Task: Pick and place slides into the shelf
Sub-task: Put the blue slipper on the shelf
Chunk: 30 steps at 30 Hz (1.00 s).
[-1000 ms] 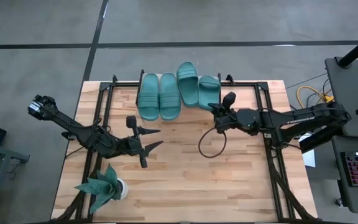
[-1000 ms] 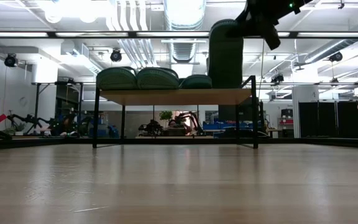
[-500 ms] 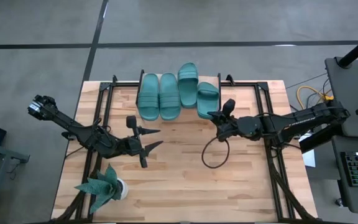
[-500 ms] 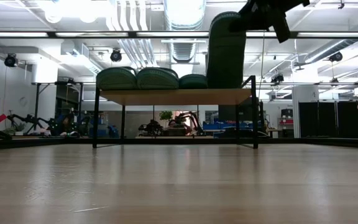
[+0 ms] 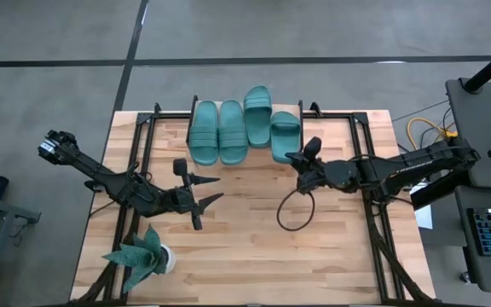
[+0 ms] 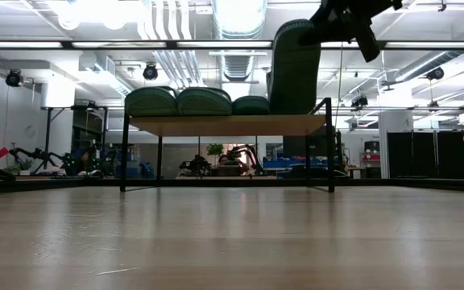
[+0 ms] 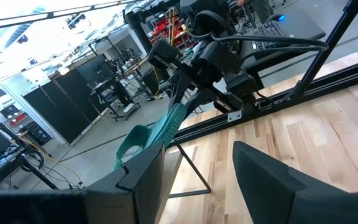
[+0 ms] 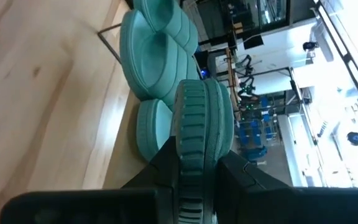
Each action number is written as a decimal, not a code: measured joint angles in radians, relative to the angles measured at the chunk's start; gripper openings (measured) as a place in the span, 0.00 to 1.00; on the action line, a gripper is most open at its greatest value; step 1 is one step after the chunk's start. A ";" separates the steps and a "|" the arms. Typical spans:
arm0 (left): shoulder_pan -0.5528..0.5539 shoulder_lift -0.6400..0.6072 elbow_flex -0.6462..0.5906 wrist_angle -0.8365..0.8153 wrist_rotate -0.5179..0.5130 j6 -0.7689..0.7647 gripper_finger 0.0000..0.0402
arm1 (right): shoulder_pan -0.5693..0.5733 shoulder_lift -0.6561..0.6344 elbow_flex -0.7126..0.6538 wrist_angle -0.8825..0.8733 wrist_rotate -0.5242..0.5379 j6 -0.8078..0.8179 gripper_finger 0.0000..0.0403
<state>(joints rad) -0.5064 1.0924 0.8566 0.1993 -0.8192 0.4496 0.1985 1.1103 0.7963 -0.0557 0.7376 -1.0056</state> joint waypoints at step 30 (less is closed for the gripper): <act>0.000 0.000 0.000 0.000 0.000 0.000 0.44 | -0.232 0.000 -0.016 0.000 -0.208 -0.181 0.12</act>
<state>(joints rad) -0.5068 1.0924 0.8566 0.1993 -0.8192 0.4500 -0.0336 1.1104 0.7800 -0.0560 0.5295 -1.1866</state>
